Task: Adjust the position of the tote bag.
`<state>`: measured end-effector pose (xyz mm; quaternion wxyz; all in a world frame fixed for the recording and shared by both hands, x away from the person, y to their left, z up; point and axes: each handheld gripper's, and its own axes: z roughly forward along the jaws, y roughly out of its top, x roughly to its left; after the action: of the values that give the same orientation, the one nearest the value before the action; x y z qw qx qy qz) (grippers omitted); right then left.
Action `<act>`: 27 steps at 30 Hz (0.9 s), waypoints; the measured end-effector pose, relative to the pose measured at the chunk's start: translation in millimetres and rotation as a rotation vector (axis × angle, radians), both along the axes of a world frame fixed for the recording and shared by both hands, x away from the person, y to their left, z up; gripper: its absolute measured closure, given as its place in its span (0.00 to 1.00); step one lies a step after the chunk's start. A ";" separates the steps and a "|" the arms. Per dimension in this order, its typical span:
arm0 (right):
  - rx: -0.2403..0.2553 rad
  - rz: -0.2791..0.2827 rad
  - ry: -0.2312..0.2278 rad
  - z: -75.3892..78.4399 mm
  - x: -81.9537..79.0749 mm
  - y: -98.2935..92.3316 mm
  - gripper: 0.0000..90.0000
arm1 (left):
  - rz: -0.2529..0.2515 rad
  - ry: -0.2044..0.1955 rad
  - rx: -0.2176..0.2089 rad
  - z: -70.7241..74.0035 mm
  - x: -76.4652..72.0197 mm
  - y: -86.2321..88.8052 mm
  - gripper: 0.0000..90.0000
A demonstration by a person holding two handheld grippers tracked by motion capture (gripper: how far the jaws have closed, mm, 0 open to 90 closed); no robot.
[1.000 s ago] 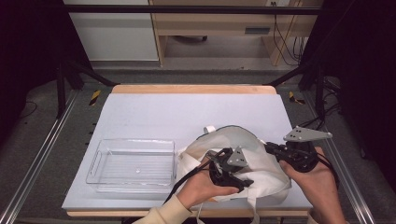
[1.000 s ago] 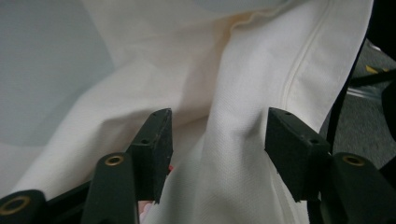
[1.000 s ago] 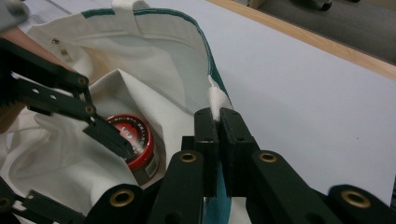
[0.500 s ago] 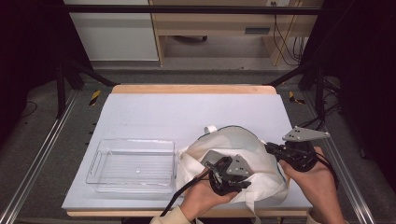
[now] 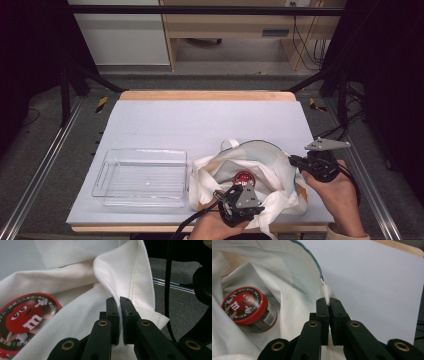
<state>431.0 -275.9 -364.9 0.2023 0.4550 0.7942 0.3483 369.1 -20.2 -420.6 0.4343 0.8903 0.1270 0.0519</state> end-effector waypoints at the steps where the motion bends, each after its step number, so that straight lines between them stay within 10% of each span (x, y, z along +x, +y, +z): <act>1: 0.001 -0.003 0.003 -1.8 0.8 -1.2 0.96 | 0.002 0.001 -0.002 -1.2 -0.8 0.5 0.96; 8: 0.024 0.014 0.005 -4.2 2.6 1.7 0.93 | 0.011 0.018 -0.004 -10.4 -3.4 3.6 0.96; 19: 0.002 0.055 -0.111 17.9 7.8 19.7 0.61 | 0.009 0.014 -0.009 -9.6 -5.1 3.5 0.96; 27: -0.026 0.082 -0.045 0.1 38.1 37.6 0.76 | 0.004 0.003 0.008 -8.6 -7.0 4.4 0.96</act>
<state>469.2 -238.2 -364.9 0.2117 0.4112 0.8119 0.3563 362.1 -15.7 -429.3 0.4302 0.8919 0.1291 0.0518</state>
